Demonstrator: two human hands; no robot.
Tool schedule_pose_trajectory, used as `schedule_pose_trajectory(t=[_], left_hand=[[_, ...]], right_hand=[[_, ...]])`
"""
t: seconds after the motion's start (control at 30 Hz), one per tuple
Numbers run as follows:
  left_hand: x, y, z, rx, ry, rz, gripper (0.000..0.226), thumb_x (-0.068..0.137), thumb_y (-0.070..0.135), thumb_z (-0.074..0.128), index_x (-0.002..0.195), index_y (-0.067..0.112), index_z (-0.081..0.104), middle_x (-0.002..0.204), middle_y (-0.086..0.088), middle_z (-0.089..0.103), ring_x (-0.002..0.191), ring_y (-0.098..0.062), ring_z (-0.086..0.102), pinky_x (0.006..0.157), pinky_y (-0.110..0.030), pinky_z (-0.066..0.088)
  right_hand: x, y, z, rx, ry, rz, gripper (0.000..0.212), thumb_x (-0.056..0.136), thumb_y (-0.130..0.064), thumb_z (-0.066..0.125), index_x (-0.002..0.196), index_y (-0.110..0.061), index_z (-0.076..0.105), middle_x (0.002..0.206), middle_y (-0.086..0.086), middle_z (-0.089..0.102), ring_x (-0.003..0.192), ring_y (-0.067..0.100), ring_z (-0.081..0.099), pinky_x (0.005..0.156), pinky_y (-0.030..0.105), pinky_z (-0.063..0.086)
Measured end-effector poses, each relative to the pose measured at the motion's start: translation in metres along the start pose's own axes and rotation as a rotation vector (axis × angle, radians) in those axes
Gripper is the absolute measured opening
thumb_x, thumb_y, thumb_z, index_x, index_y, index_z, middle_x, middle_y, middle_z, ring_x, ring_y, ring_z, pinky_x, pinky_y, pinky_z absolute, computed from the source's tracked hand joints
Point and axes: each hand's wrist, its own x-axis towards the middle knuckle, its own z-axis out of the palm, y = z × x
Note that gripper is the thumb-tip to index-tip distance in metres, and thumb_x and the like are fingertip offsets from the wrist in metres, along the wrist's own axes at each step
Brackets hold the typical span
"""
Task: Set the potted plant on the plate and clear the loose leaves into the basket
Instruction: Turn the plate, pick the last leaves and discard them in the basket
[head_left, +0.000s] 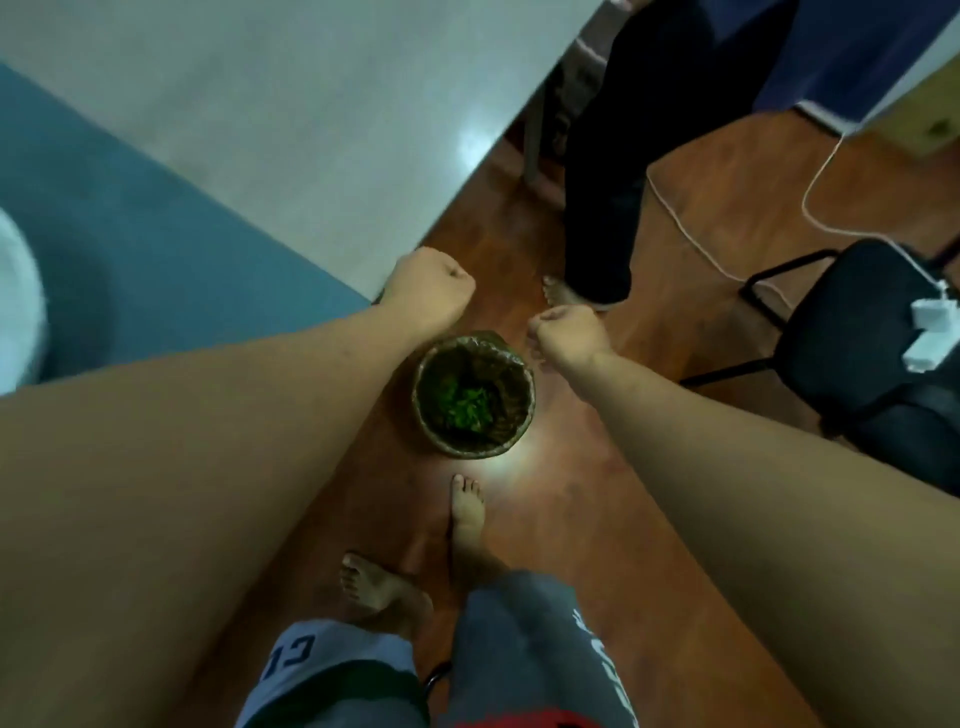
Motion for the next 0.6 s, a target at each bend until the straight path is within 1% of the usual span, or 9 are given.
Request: schedule_pose_trajectory(t=[0.07,0.1,0.2,0.27,0.33,0.43,0.5,0.53,0.6], left_hand=[[-0.020,0.016,-0.035,-0.016,0.046,0.075,0.027,0.082,0.018,0.052,0.065,0.002,0.066,0.069,-0.018,0.067,0.065,-0.029,0.064,0.064,-0.034,0.053],[-0.031,0.022,-0.055,0.002,0.083,0.122,0.027,0.083,0.018,0.053,0.068,0.002,0.067,0.072,-0.016,0.069,0.068,-0.028,0.066,0.065,-0.034,0.053],[-0.064,0.024,-0.119,0.091,0.193,0.184,0.026,0.085,0.018,0.053,0.075,0.000,0.070,0.082,-0.014,0.073,0.080,-0.027,0.068,0.069,-0.032,0.052],[-0.085,0.005,-0.160,0.105,0.257,0.120,0.024,0.084,0.016,0.052,0.069,0.003,0.065,0.079,-0.014,0.070,0.076,-0.027,0.065,0.061,-0.028,0.045],[-0.108,-0.025,-0.198,0.088,0.342,0.038,0.025,0.083,0.016,0.051,0.061,0.009,0.058,0.072,-0.014,0.065,0.069,-0.028,0.059,0.056,-0.027,0.040],[-0.153,-0.083,-0.246,0.086,0.487,-0.085,0.028,0.084,0.017,0.049,0.059,0.006,0.054,0.073,-0.019,0.062,0.073,-0.032,0.058,0.065,-0.034,0.047],[-0.179,-0.114,-0.260,0.056,0.542,-0.156,0.034,0.085,0.015,0.048,0.053,0.008,0.044,0.078,-0.026,0.060,0.080,-0.038,0.059,0.070,-0.039,0.048],[-0.194,-0.133,-0.267,0.028,0.563,-0.203,0.036,0.085,0.015,0.048,0.051,0.010,0.040,0.076,-0.025,0.060,0.080,-0.039,0.059,0.070,-0.040,0.049],[-0.214,-0.167,-0.272,-0.017,0.583,-0.291,0.036,0.084,0.014,0.049,0.049,0.012,0.040,0.063,-0.013,0.054,0.071,-0.035,0.055,0.065,-0.038,0.047]], right_hand=[[-0.021,-0.035,-0.008,0.008,0.005,-0.081,0.031,0.073,-0.017,0.054,0.041,-0.020,0.056,0.059,0.006,0.057,0.059,0.025,0.052,0.063,0.040,0.042],[-0.034,-0.054,-0.009,-0.017,0.015,-0.126,0.027,0.068,-0.019,0.052,0.041,-0.017,0.056,0.057,0.005,0.055,0.060,0.025,0.052,0.062,0.039,0.040],[-0.070,-0.110,-0.001,-0.069,0.024,-0.243,0.020,0.065,-0.021,0.051,0.050,-0.015,0.063,0.058,0.008,0.058,0.059,0.029,0.057,0.056,0.038,0.047],[-0.096,-0.147,0.014,-0.116,0.011,-0.304,0.021,0.068,-0.019,0.053,0.064,-0.009,0.071,0.067,0.012,0.068,0.063,0.030,0.065,0.059,0.038,0.056],[-0.119,-0.178,0.034,-0.142,-0.037,-0.369,0.027,0.067,-0.019,0.053,0.075,-0.002,0.071,0.077,0.016,0.073,0.065,0.029,0.066,0.062,0.038,0.057],[-0.160,-0.217,0.084,-0.192,-0.113,-0.483,0.027,0.068,-0.019,0.051,0.077,-0.002,0.071,0.083,0.018,0.075,0.062,0.025,0.061,0.067,0.044,0.060],[-0.180,-0.230,0.113,-0.204,-0.168,-0.518,0.025,0.071,-0.016,0.052,0.077,-0.002,0.071,0.078,0.016,0.072,0.063,0.025,0.059,0.064,0.042,0.059],[-0.193,-0.236,0.132,-0.218,-0.209,-0.532,0.024,0.071,-0.016,0.052,0.077,-0.002,0.071,0.075,0.015,0.069,0.063,0.025,0.058,0.061,0.039,0.056],[-0.206,-0.242,0.164,-0.259,-0.255,-0.563,0.021,0.070,-0.016,0.052,0.071,-0.004,0.070,0.073,0.014,0.067,0.062,0.025,0.058,0.059,0.037,0.053]])
